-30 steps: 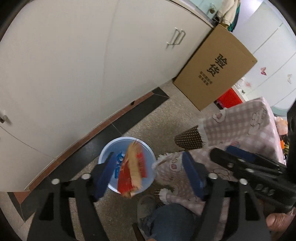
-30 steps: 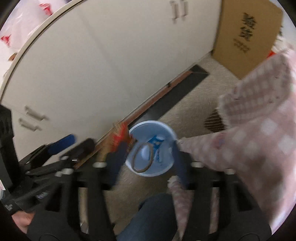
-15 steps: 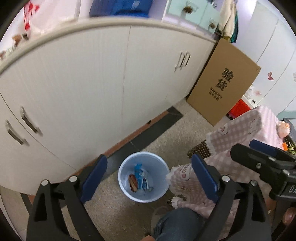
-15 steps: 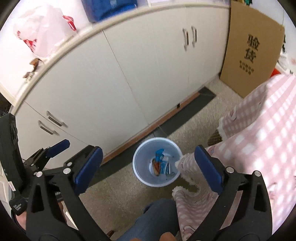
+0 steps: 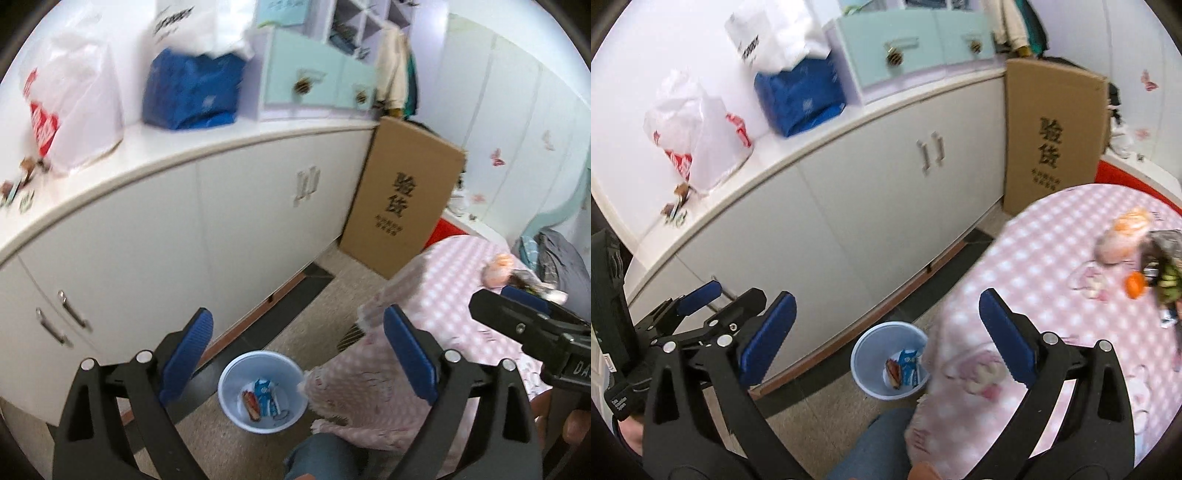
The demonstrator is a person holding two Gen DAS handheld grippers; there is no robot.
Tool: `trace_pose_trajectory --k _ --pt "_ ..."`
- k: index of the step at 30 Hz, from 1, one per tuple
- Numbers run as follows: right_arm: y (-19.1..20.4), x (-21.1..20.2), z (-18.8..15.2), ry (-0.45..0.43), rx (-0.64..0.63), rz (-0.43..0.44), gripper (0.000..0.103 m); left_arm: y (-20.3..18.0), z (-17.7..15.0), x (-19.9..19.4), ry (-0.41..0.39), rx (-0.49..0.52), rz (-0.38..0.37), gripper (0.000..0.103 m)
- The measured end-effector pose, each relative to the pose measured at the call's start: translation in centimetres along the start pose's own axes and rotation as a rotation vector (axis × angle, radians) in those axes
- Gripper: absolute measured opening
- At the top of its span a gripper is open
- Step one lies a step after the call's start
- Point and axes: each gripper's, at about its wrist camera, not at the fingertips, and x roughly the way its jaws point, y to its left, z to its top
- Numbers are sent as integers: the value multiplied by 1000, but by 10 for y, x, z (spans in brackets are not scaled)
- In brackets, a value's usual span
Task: Collect trash
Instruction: 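Return both tools to the table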
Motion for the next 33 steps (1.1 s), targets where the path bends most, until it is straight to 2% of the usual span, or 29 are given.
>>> trace_pose_trajectory --k 9,21,28,33 --pt "-54 -80 -8 -119 69 -78 97 -73 5 -29 -59 90 -84 92" --pt "-159 -169 -42 -215 229 -310 97 -155 -5 -33 -68 197 -205 92" --pt "-200 -189 -53 -226 297 -408 97 -186 -8 -27 -65 251 -248 92" --pt "-226 -188 -57 -213 353 -455 97 -211 -6 -9 -51 293 -264 92"
